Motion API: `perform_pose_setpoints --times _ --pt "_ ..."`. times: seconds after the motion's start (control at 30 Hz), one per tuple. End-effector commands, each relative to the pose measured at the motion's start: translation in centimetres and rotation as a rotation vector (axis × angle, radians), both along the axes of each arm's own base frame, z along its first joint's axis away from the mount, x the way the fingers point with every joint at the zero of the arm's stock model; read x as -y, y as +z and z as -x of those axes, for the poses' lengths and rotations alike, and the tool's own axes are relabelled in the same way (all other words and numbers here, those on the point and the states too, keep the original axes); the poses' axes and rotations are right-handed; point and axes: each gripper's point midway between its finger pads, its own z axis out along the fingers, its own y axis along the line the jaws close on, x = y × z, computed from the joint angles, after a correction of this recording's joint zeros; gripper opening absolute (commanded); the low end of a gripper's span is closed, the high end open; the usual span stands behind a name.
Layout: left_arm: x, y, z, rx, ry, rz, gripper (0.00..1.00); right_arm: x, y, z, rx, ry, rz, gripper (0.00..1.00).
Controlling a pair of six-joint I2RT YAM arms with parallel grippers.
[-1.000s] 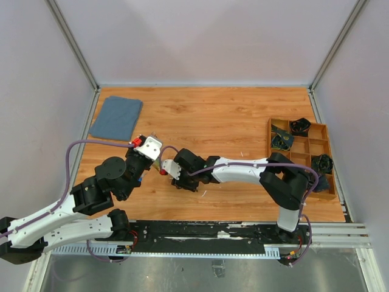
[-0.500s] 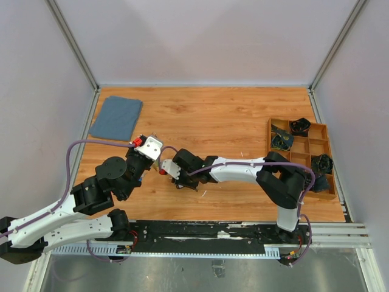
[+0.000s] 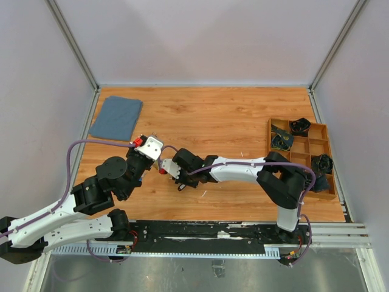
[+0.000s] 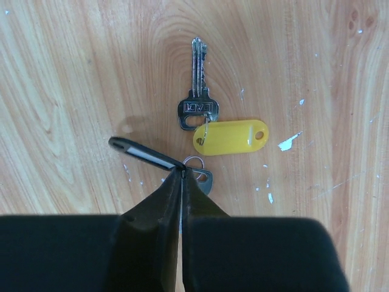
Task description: Put the keys on the keyring
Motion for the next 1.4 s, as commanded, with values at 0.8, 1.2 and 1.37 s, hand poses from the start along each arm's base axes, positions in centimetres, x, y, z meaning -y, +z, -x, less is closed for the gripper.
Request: perform_pose_setpoints --times 0.8,1.2,1.37 --pt "0.4 2.0 -0.1 0.028 -0.012 0.059 0.00 0.5 4.0 2.1 -0.281 -0.327 -0.147 0.38" --pt "0.5 1.8 -0.1 0.027 -0.013 0.054 0.00 1.7 2.1 3.4 -0.401 -0.665 -0.107 0.38" --pt "0.5 1.6 -0.2 0.024 -0.012 0.051 0.00 1.9 0.6 4.2 -0.447 -0.694 -0.068 0.37"
